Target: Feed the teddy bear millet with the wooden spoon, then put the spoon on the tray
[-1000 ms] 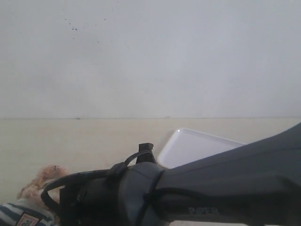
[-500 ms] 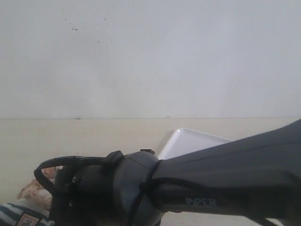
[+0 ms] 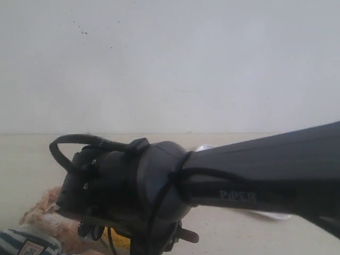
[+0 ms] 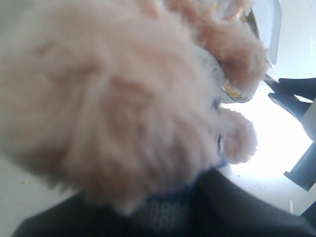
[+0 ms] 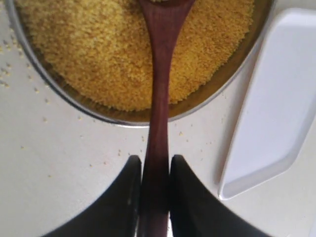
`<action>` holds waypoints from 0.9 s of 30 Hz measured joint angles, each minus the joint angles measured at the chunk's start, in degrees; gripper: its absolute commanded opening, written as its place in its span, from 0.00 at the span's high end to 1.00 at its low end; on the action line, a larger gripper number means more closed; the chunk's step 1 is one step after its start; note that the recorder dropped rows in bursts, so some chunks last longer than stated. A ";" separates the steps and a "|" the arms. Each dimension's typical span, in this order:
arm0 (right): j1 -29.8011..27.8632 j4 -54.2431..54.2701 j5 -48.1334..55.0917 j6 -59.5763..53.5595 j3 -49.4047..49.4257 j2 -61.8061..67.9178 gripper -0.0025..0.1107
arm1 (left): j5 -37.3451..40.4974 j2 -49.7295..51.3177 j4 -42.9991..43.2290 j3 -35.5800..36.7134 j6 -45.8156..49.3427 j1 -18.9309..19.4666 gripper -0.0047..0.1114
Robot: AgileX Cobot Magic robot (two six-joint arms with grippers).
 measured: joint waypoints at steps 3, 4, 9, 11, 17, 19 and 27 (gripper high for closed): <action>-1.02 0.00 0.00 0.23 0.00 -0.62 0.91 | 0.00 0.00 0.00 0.00 0.11 0.00 0.93; -1.45 0.00 0.00 0.23 0.00 -1.08 0.91 | 0.00 0.00 0.00 0.00 0.11 0.00 0.93; -2.18 0.00 0.00 0.23 0.00 -2.80 0.91 | 0.00 0.00 0.00 0.00 0.11 0.00 0.93; -2.18 0.11 0.00 0.23 0.00 -3.24 0.91 | 0.00 0.00 0.00 0.00 0.11 0.00 0.93; -2.18 1.23 0.00 0.23 0.00 -3.34 0.91 | 0.00 0.00 0.00 0.00 0.11 0.00 0.93; -2.18 0.69 0.00 0.23 0.00 -3.34 0.91 | 0.00 0.00 0.00 0.00 0.11 0.00 0.93; -0.47 -2.72 0.00 -0.64 0.00 -3.23 0.91 | 0.00 0.00 0.00 0.00 0.11 0.00 0.93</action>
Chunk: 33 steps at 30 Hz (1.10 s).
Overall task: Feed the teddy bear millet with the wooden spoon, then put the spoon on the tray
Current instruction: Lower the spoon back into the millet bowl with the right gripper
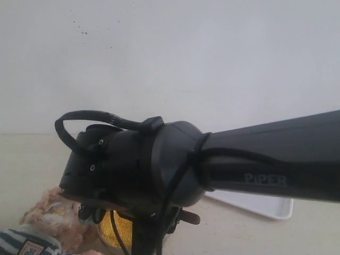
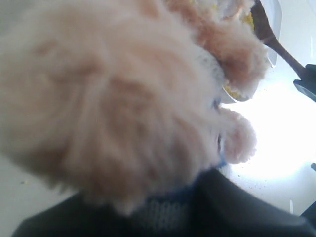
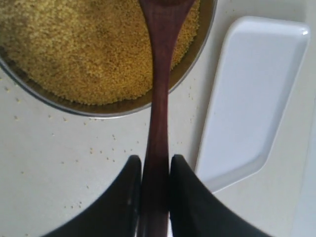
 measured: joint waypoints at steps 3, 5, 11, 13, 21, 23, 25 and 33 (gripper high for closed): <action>0.37 -0.77 0.00 -0.34 0.28 0.22 0.91 | 0.00 0.00 0.00 0.00 0.00 0.00 0.93; 0.46 -1.86 0.00 -0.50 1.13 0.32 0.91 | 0.00 0.00 0.00 0.00 0.00 0.00 0.93; 0.58 -2.47 0.00 -0.16 3.09 0.44 0.91 | 0.00 0.00 0.00 0.00 0.00 0.00 0.93; 0.58 -2.73 0.09 0.78 3.19 0.33 0.91 | 0.00 0.00 0.00 0.00 0.00 0.00 0.93; -2.51 7.30 -0.20 1.13 3.18 -4.18 0.91 | 0.00 0.00 0.00 0.00 0.00 0.00 0.93; -3.35 10.92 -0.20 1.00 3.18 -4.94 0.91 | 0.00 0.00 0.00 0.00 0.00 0.00 0.93; -4.23 14.91 -0.20 0.26 3.18 -5.82 0.91 | 0.00 0.00 0.00 0.00 0.00 0.00 0.93; -8.36 26.31 -0.08 -3.23 3.18 -6.74 0.91 | 0.00 0.00 0.00 0.00 0.00 0.00 0.93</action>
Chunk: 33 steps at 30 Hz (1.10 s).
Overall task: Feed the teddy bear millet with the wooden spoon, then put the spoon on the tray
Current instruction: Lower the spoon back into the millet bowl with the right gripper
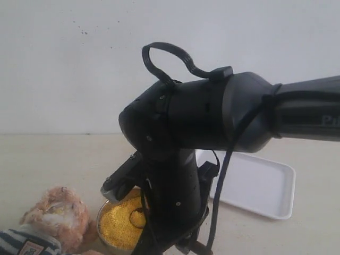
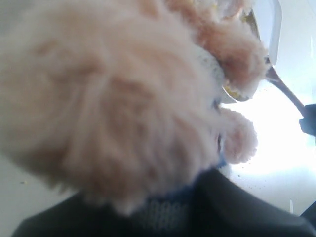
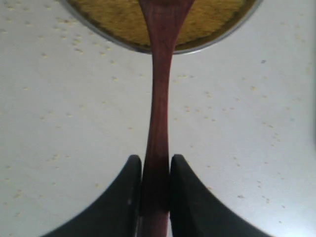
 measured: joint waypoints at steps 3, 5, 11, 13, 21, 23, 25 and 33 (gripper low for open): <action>-0.12 3.13 0.00 -0.98 0.00 -0.10 0.91 | 0.00 0.00 0.00 0.00 0.00 0.00 0.93; -0.57 3.19 0.00 -0.71 0.00 -0.19 0.91 | 0.00 0.00 0.00 0.00 0.00 0.00 0.93; -1.38 6.07 0.00 -1.28 0.00 -1.11 0.91 | 0.00 0.00 0.00 0.00 0.00 0.00 0.93; -2.04 8.03 0.00 -1.06 0.00 -1.39 0.91 | 0.00 0.00 0.00 0.00 0.00 0.00 0.93; -3.31 10.72 0.00 -2.23 0.00 -2.18 0.91 | 0.00 0.00 0.00 0.00 0.00 0.00 0.93; -3.43 12.33 0.00 -3.52 0.00 -2.18 0.91 | 0.00 0.00 0.00 0.00 0.00 0.00 0.93; -3.43 12.78 0.00 -4.28 0.00 -2.18 0.91 | 0.00 0.00 0.00 0.00 0.00 0.00 0.93; -3.53 10.39 0.00 -3.46 0.00 -2.18 0.91 | 0.00 0.00 0.00 0.00 0.00 0.00 0.93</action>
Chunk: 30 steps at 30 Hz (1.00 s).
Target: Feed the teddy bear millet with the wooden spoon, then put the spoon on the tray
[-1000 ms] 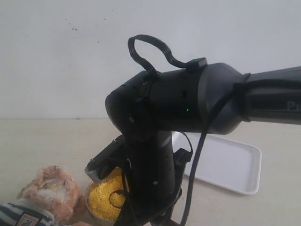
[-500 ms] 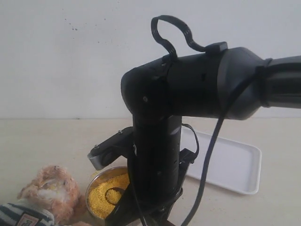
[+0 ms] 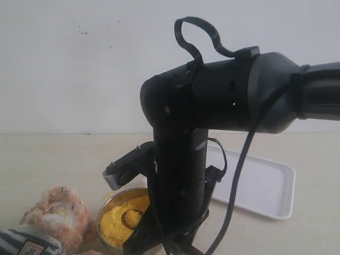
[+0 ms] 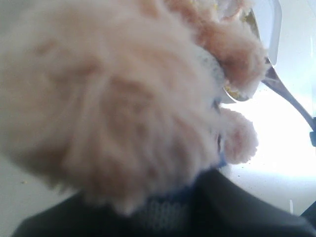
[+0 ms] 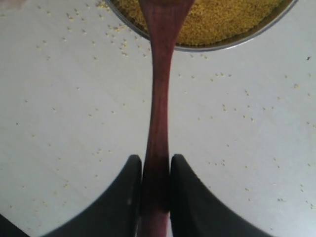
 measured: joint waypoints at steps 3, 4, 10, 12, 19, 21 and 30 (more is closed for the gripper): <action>0.00 -1.29 0.00 0.50 0.00 -0.22 0.91 | 0.00 0.00 0.00 0.00 0.00 0.00 0.93; 0.12 -1.45 0.00 0.88 0.00 -0.46 0.91 | 0.00 0.00 0.00 0.00 0.00 0.00 0.93; 2.78 -3.56 0.00 0.88 -1.81 -1.11 0.91 | 0.00 0.00 0.00 0.00 0.00 0.00 0.93; 4.02 -5.27 0.00 0.88 -2.79 -1.11 0.91 | 0.00 0.00 0.00 0.00 0.00 0.00 0.93; 8.01 -10.63 0.00 0.88 -5.99 -1.16 0.91 | 0.00 0.00 0.00 0.00 0.00 0.00 0.93; 8.98 -11.45 0.00 0.88 -6.77 -1.16 0.91 | 0.00 0.00 0.00 0.00 0.00 0.00 0.93; 11.77 -14.16 0.00 0.88 -7.59 -1.16 0.91 | 0.00 0.00 0.00 0.00 0.00 0.00 0.93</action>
